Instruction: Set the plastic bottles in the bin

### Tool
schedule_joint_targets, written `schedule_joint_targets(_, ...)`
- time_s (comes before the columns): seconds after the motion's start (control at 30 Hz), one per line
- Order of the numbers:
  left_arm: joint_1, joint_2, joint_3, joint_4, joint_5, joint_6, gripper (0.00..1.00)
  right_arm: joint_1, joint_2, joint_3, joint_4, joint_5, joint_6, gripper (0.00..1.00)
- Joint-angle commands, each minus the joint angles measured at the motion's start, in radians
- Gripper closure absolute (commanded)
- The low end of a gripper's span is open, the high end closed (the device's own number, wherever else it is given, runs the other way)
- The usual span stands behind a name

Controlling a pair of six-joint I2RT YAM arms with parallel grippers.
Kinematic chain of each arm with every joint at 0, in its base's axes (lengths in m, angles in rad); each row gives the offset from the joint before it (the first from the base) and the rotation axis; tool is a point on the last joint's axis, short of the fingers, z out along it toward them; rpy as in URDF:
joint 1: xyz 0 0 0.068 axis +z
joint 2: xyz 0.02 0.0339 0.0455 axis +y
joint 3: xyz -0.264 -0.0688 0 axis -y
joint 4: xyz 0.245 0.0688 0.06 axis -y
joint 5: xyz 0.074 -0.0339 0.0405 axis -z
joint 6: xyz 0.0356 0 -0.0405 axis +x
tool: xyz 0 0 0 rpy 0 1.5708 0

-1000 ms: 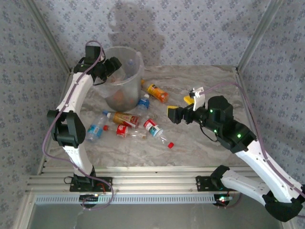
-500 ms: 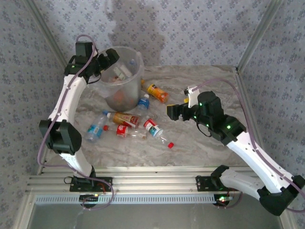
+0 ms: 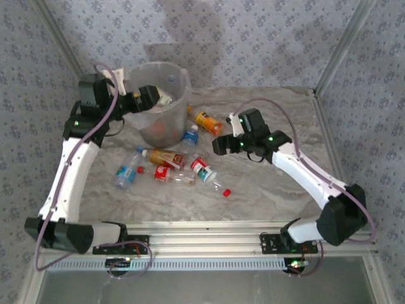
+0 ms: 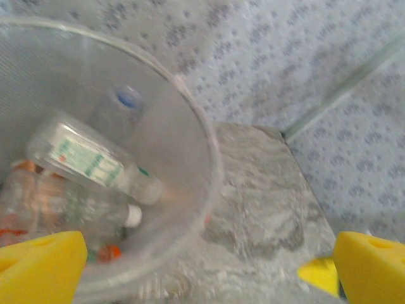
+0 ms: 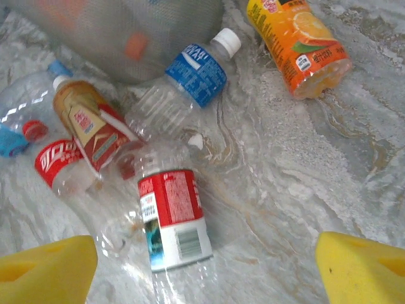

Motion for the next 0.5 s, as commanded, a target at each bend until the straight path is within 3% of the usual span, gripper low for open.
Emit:
schedule_joint_targets(0.0, -0.046, -0.097, -0.105, 0.012, 0.081, 0.087, 0.00, 0.045, 0.062, 0.044, 0.089, 0.034, 0.240, 0.07)
schedule_joint_targets(0.13, -0.097, -0.200, -0.245, 0.067, 0.155, 0.124, 0.00, 0.082, 0.169, 0.066, 0.201, 0.067, 0.446, 0.07)
schedule_joint_targets(0.47, -0.171, -0.300, -0.355, -0.004, 0.225, 0.186, 0.00, 0.124, 0.447, 0.201, 0.287, 0.114, 0.641, 0.04)
